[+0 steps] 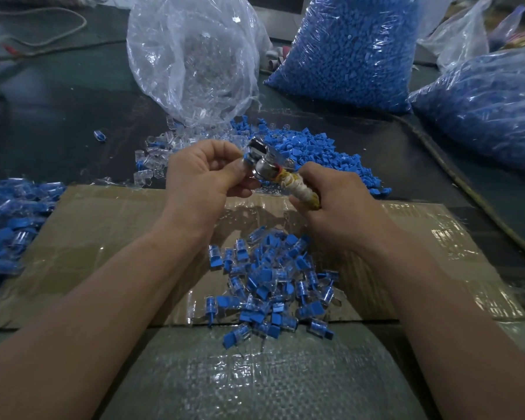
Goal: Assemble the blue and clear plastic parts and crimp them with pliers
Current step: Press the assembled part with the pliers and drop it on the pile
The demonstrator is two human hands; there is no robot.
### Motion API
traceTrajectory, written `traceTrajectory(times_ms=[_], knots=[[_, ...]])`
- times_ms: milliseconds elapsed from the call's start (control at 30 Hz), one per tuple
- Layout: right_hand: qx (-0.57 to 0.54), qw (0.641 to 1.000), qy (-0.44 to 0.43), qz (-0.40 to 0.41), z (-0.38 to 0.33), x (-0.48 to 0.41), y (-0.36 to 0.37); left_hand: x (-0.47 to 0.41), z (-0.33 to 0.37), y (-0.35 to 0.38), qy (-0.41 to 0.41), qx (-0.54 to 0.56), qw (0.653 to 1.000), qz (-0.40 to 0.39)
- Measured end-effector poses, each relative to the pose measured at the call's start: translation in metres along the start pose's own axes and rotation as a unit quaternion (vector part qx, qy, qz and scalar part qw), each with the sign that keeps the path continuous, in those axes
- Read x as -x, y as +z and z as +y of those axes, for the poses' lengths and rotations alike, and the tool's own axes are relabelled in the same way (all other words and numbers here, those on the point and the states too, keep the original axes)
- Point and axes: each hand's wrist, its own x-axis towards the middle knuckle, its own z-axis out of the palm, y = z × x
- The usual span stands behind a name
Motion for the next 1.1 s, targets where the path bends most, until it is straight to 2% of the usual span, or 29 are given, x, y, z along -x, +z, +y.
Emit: traceTrajectory(times_ms=[267,500,700,933,1100], knots=[[0.020,1.000,-0.006,0.019,0.002,0.003,0.001,-0.002,-0.002,-0.001,0.000,-0.005,1.000,-0.003],[0.001,0.996,0.044,0.074,0.013,0.004,-0.008,-0.006,0.004,-0.010,-0.042,0.007,0.999,-0.017],[0.035,0.995,0.082,0.037,0.020,0.003,-0.015,0.000,0.012,-0.014,-0.073,-0.034,0.985,-0.155],[0.020,0.992,0.106,-0.063,0.017,0.002,-0.016,0.003,0.015,-0.010,-0.081,-0.084,0.930,-0.350],[0.014,0.991,0.091,-0.101,0.020,0.001,-0.014,0.004,0.013,-0.011,-0.082,-0.121,0.895,-0.422]])
